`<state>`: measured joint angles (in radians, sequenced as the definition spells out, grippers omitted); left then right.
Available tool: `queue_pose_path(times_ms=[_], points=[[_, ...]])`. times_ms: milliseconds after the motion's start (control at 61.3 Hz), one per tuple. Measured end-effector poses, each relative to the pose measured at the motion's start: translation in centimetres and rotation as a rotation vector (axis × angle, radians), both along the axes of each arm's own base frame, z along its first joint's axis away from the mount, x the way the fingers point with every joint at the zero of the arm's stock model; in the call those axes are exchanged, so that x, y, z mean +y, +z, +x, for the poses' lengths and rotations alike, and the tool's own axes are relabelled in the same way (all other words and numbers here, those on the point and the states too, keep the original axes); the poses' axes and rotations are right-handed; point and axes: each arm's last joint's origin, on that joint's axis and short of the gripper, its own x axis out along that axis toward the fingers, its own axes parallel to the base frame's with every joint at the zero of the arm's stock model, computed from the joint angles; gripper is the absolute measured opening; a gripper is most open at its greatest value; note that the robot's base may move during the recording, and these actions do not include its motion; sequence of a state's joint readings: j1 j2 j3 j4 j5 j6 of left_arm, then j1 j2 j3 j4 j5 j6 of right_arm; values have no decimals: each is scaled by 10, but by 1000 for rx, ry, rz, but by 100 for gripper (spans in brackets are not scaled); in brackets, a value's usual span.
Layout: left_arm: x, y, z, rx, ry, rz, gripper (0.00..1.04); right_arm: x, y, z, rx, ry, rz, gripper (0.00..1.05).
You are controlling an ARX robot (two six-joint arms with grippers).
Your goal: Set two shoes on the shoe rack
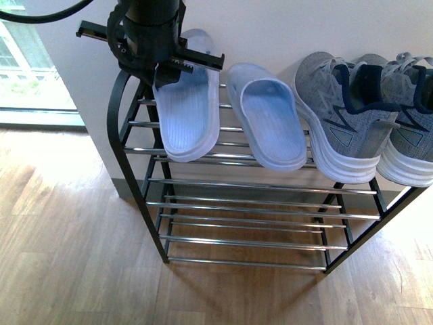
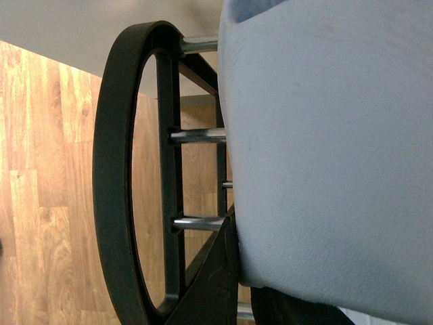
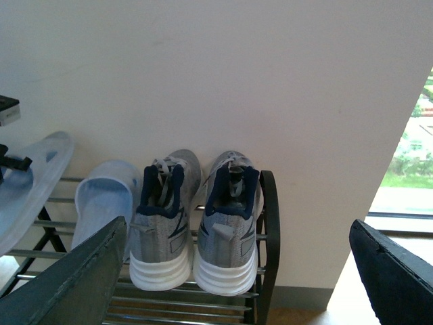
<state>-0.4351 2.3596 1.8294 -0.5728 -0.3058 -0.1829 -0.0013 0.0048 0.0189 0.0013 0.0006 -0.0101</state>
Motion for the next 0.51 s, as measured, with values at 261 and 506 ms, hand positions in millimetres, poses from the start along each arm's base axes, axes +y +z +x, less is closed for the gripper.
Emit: queue_pose_path(times_ms=[261, 506], points=[[-3, -25, 8, 12, -26, 44, 2, 0, 0, 0, 0, 0, 0, 96], [-7, -20, 13, -2, -61, -18, 42, 0, 0, 0, 0, 0, 0, 96]])
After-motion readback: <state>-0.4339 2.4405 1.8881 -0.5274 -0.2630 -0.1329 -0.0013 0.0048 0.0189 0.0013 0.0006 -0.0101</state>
